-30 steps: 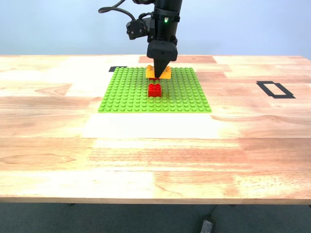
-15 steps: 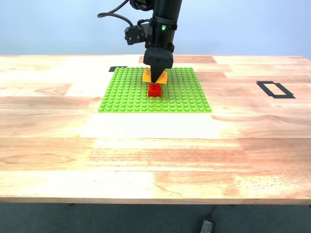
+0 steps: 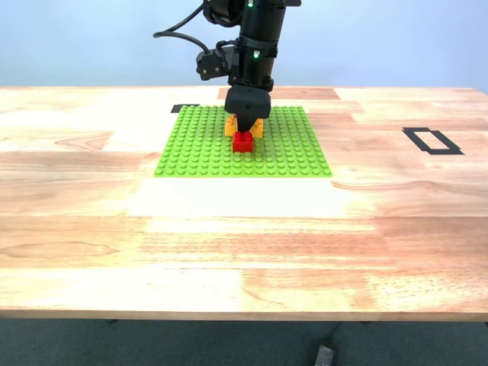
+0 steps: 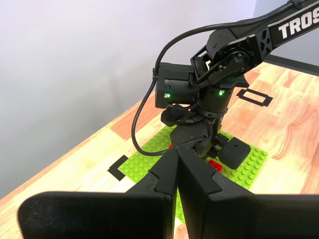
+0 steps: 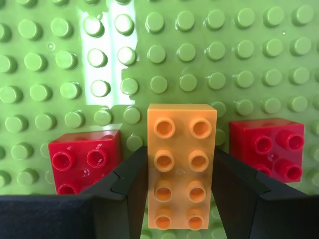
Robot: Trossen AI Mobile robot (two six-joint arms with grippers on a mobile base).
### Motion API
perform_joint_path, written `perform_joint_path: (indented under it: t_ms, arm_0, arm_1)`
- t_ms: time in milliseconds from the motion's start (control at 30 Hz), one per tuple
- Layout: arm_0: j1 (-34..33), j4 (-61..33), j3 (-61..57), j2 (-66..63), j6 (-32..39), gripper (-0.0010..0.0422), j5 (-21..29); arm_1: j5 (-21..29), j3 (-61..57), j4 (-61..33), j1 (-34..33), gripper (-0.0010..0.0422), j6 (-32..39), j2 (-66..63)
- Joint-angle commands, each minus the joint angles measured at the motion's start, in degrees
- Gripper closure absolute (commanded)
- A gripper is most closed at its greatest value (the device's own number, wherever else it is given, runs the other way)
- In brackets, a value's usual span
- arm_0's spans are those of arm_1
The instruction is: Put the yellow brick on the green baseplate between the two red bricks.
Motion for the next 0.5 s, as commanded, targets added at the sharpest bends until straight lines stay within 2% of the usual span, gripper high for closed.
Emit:
perform_joint_path:
  t_ms: [33, 333, 400, 500]
  arm_0:
    - [0.00, 0.02, 0.02, 0.00, 0.02, 0.0412, 0.02]
    - [0.00, 0.04, 0.02, 0.00, 0.04, 0.0412, 0.00]
    - [0.00, 0.04, 0.02, 0.00, 0.04, 0.0413, 0.02]
    - [0.00, 0.04, 0.02, 0.00, 0.04, 0.0413, 0.02]
  arm_1:
    - [0.11, 0.50, 0.42, -0.04, 0.0363, 0.50, -0.04]
    - [0.48, -0.07, 0.68, -0.04, 0.0211, 1.18, -0.24]
    - [1.44, -0.52, 0.96, -0.04, 0.0196, 1.11, -0.83]
    - [1.81, -0.68, 1.01, -0.04, 0.0195, 1.11, -1.79]
